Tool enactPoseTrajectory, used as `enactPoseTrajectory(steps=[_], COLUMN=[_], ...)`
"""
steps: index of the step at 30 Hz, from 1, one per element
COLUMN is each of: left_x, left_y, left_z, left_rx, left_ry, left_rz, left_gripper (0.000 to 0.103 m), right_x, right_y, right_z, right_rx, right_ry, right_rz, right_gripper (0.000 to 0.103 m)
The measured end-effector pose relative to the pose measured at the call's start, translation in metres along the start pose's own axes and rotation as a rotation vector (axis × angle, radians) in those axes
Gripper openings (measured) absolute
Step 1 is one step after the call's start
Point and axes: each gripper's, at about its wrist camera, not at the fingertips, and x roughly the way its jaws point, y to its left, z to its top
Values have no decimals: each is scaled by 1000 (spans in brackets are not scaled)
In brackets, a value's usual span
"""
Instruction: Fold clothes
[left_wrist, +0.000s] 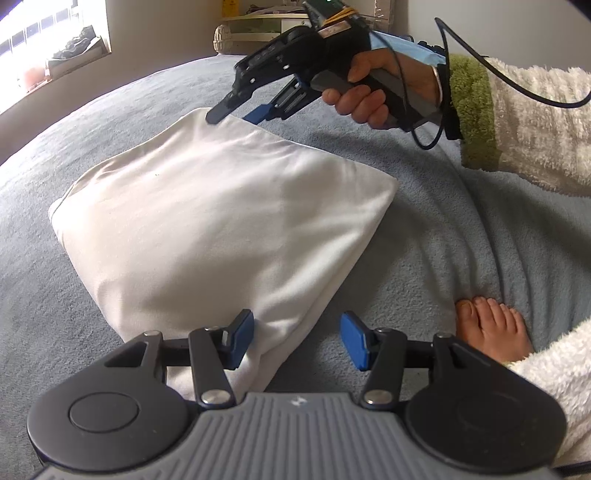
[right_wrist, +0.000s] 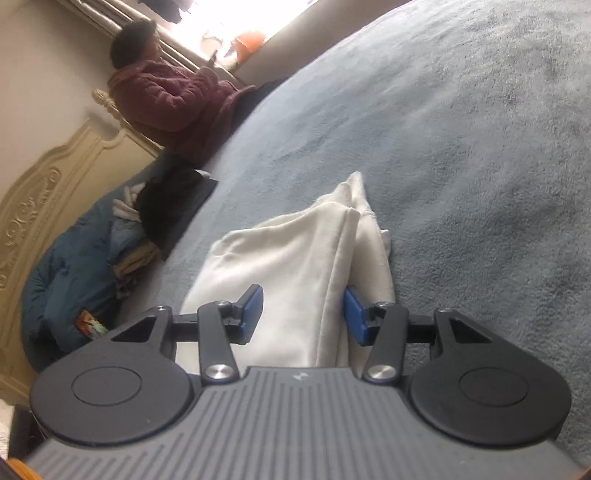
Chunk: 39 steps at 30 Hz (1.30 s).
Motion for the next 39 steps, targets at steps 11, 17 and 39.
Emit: enactPoseTrajectory(steps=[11, 17, 39], left_x=[2, 6, 4], left_y=[4, 9, 10], left_z=[2, 5, 4], left_rx=[-29, -52, -52], left_ry=[-13, -20, -39], left_rz=[-20, -40, -63], left_gripper=[53, 53, 53], right_x=[-4, -5, -62], right_y=[4, 2, -5], right_z=[-1, 5, -41], right_rx=[5, -3, 206], right_ry=[-99, -116, -221], right_rz=[-39, -42, -76], right_gripper=[5, 5, 25])
